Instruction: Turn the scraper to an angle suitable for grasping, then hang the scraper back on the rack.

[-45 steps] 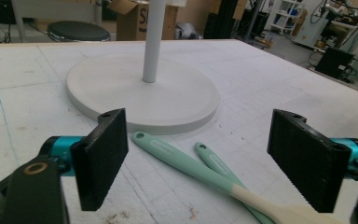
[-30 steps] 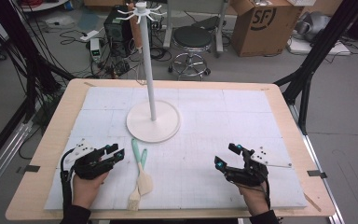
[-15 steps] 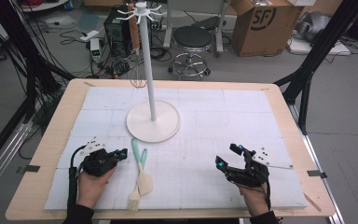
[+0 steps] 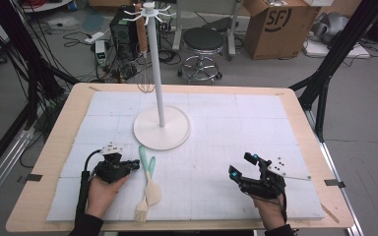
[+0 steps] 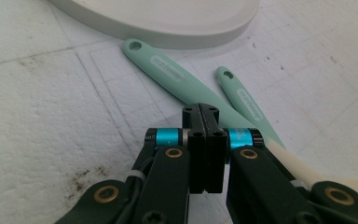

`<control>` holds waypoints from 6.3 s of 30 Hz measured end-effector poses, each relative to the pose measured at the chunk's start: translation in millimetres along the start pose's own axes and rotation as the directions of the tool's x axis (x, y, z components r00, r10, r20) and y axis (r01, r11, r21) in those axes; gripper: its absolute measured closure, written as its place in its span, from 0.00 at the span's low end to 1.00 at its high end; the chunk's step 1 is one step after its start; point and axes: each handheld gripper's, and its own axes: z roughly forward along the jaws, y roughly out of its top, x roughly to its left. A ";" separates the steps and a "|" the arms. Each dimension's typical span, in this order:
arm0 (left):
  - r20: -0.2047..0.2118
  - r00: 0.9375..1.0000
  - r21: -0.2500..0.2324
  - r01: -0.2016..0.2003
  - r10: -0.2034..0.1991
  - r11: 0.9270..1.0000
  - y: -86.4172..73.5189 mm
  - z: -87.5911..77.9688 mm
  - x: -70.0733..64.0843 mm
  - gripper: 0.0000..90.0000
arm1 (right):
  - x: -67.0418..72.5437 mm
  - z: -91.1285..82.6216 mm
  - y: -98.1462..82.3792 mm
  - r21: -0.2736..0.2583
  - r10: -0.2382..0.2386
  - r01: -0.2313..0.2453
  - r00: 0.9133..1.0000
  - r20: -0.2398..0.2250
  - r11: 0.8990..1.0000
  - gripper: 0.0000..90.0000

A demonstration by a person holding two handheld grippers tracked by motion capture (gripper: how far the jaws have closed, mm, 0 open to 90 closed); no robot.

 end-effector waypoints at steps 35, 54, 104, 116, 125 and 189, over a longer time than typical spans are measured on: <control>0.041 0.999 -0.073 0.017 -0.014 0.997 5.6 13.9 -20.4 1.00 | -1.9 -4.5 -2.7 0.003 0.006 -0.006 1.000 0.011 1.000 0.23; 0.043 0.999 -0.088 -0.017 0.021 0.996 9.4 22.0 -31.8 1.00 | -3.3 -7.7 -3.9 0.007 0.013 -0.013 1.000 0.013 1.000 0.23; 0.122 0.979 0.045 -0.171 0.164 0.984 10.0 46.3 -86.7 1.00 | -4.2 -11.0 -5.6 0.008 0.016 -0.016 0.999 0.029 1.000 0.23; 0.133 0.977 0.067 -0.179 0.169 0.981 15.0 49.4 -88.1 1.00 | -5.2 -17.2 -6.9 0.008 0.020 -0.021 0.999 0.045 1.000 0.23; 0.124 0.975 0.086 -0.197 0.186 0.977 17.9 51.1 -92.6 1.00 | -5.2 -17.5 -8.0 0.012 0.017 -0.017 0.999 0.050 1.000 0.23; 0.197 0.974 -0.308 -0.051 0.116 0.950 0.9 -38.3 -18.2 0.21 | 40.3 108.7 -12.0 0.272 0.210 -0.162 0.964 -0.162 0.949 0.31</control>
